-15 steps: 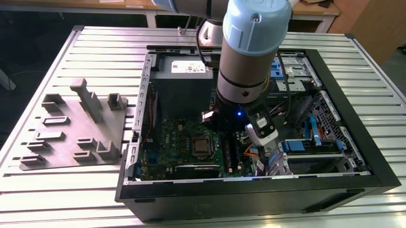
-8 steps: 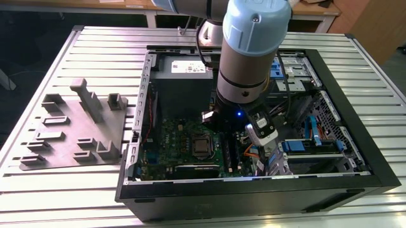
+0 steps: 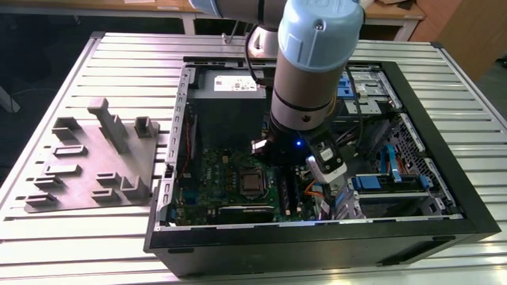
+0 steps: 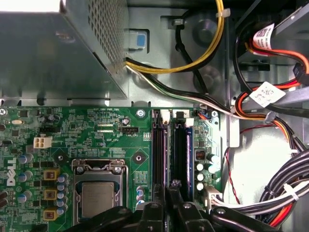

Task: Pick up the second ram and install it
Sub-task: 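Insert the second ram into the second slot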

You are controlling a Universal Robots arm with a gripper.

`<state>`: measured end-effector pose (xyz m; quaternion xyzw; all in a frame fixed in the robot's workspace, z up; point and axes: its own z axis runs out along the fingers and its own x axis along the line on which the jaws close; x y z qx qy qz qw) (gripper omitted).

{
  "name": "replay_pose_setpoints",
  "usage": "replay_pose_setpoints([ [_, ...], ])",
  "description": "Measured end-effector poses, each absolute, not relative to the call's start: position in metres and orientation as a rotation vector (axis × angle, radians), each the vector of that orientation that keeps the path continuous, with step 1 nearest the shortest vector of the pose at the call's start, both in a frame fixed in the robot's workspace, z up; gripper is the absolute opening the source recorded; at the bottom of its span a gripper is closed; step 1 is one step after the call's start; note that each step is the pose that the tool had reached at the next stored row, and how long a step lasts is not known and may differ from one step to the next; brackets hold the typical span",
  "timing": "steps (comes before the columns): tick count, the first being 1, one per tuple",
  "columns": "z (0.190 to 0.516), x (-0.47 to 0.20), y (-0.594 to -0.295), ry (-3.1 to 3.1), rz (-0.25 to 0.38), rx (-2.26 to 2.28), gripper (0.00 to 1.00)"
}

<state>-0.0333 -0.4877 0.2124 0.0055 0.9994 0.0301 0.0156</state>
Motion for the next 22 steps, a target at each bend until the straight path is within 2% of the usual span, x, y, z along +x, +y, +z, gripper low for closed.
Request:
replay_pose_setpoints([
  [13, 0.236, -0.033, -0.488, 3.109, 0.093, 0.017, 0.18],
  [20, 0.237, -0.033, -0.488, 3.109, 0.094, 0.017, 0.18],
  [21, 0.237, -0.033, -0.488, 3.109, 0.094, 0.017, 0.17],
  [22, 0.237, -0.033, -0.488, 3.109, 0.094, 0.017, 0.11],
])
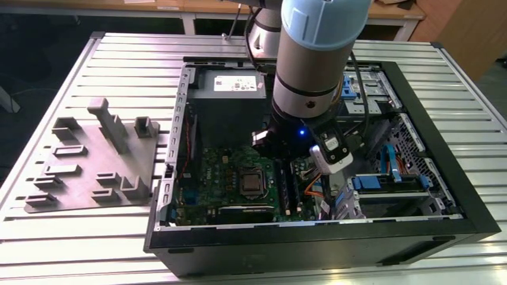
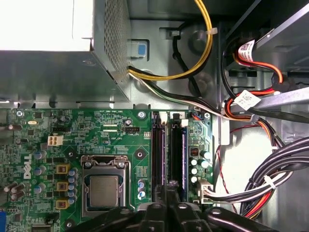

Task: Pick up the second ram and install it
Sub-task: 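Insert the second ram into the second slot, then press down the second ram until it locks into place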

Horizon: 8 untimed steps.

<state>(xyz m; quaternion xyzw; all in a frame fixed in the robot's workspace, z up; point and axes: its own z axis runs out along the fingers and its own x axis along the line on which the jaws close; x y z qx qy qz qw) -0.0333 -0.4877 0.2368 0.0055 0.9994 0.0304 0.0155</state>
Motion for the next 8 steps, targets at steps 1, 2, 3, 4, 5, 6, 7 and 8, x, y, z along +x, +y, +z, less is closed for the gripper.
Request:
replay_pose_setpoints([
  [1, 0.2368, -0.0333, -0.4877, 3.109, 0.095, 0.017, 0.11],
  [2, 0.2368, -0.0333, -0.4878, 3.109, 0.095, 0.017, 0.10],
  [3, 0.2368, -0.0333, -0.4877, 3.109, 0.095, 0.017, 0.10],
  [4, 0.2368, -0.0333, -0.4877, 3.109, 0.095, 0.017, 0.10],
  [5, 0.2368, -0.0333, -0.4877, 3.109, 0.100, 0.017, 0.10],
  [6, 0.2368, -0.0333, -0.4877, 3.109, 0.101, 0.017, 0.10],
  [7, 0.2368, -0.0333, -0.4878, 3.109, 0.103, 0.017, 0.10],
  [8, 0.2368, -0.0333, -0.4878, 3.109, 0.106, 0.017, 0.10],
])
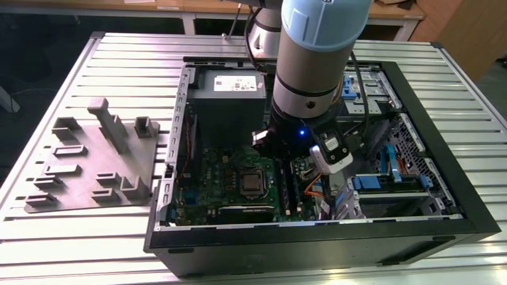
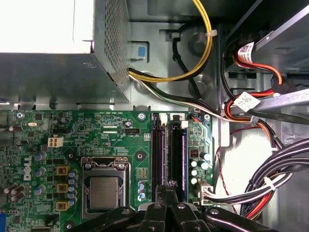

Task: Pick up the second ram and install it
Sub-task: 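Press down the second ram until it locks into place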

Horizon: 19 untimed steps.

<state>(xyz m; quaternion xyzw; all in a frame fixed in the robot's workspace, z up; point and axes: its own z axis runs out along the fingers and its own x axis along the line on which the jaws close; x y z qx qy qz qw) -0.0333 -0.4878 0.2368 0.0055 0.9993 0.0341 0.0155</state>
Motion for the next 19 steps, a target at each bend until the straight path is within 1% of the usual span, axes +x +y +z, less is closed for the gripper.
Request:
replay_pose_setpoints([
  [11, 0.237, -0.033, -0.482, 3.109, 0.106, 0.017, 0.10],
  [19, 0.237, -0.033, -0.470, 3.109, 0.106, 0.017, 0.10],
])
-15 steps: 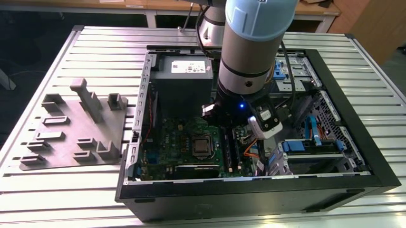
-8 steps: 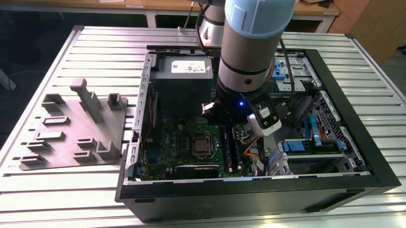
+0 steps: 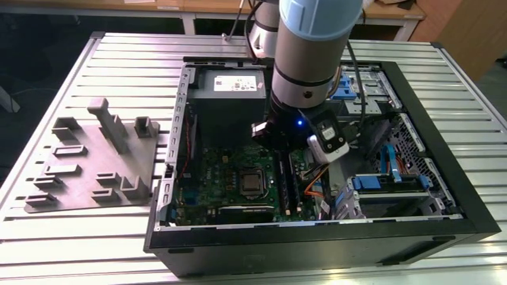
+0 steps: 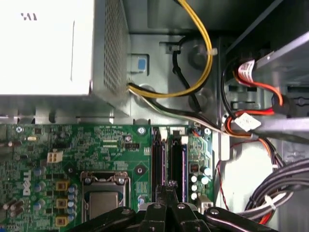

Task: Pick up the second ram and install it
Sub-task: 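Press down the second ram until it locks into place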

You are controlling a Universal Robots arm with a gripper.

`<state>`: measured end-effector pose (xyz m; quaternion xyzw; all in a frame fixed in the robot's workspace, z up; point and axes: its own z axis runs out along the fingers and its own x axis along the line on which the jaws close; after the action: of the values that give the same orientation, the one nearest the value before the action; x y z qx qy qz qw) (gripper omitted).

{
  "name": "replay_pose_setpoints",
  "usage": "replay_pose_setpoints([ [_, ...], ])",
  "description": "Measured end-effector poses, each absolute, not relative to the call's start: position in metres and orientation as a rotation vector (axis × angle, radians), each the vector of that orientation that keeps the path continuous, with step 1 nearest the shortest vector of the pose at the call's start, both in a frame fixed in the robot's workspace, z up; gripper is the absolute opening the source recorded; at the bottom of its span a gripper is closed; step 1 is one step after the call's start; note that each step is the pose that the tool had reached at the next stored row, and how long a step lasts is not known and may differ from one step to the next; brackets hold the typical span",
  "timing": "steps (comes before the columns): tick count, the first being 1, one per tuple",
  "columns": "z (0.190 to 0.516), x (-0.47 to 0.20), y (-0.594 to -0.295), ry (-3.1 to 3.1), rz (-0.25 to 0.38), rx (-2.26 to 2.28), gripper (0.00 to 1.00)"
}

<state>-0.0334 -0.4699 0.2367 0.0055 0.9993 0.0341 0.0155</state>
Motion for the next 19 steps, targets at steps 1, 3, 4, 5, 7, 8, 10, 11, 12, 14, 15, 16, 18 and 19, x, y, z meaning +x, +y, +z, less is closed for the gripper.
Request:
replay_pose_setpoints([
  [1, 0.237, -0.033, -0.468, 3.109, 0.106, 0.017, 0.10],
  [3, 0.237, -0.033, -0.466, 3.109, 0.106, 0.017, 0.10],
  [4, 0.237, -0.033, -0.464, 3.109, 0.106, 0.017, 0.10],
  [5, 0.237, -0.033, -0.463, 3.109, 0.106, 0.017, 0.10],
  [7, 0.237, -0.033, -0.460, 3.109, 0.106, 0.017, 0.10],
  [8, 0.237, -0.033, -0.458, 3.109, 0.106, 0.017, 0.10],
  [10, 0.237, -0.033, -0.456, 3.109, 0.106, 0.017, 0.10],
  [11, 0.237, -0.033, -0.455, 3.109, 0.106, 0.017, 0.10],
  [12, 0.237, -0.033, -0.455, 3.109, 0.106, 0.017, 0.10],
  [14, 0.237, -0.032, -0.455, 3.109, 0.106, 0.017, 0.10],
  [15, 0.237, -0.032, -0.455, 3.109, 0.106, 0.017, 0.10],
  [16, 0.237, -0.032, -0.454, 3.109, 0.106, 0.017, 0.10],
  [18, 0.237, -0.032, -0.454, 3.109, 0.106, 0.017, 0.10],
  [19, 0.237, -0.032, -0.454, 3.109, 0.106, 0.017, 0.10],
])
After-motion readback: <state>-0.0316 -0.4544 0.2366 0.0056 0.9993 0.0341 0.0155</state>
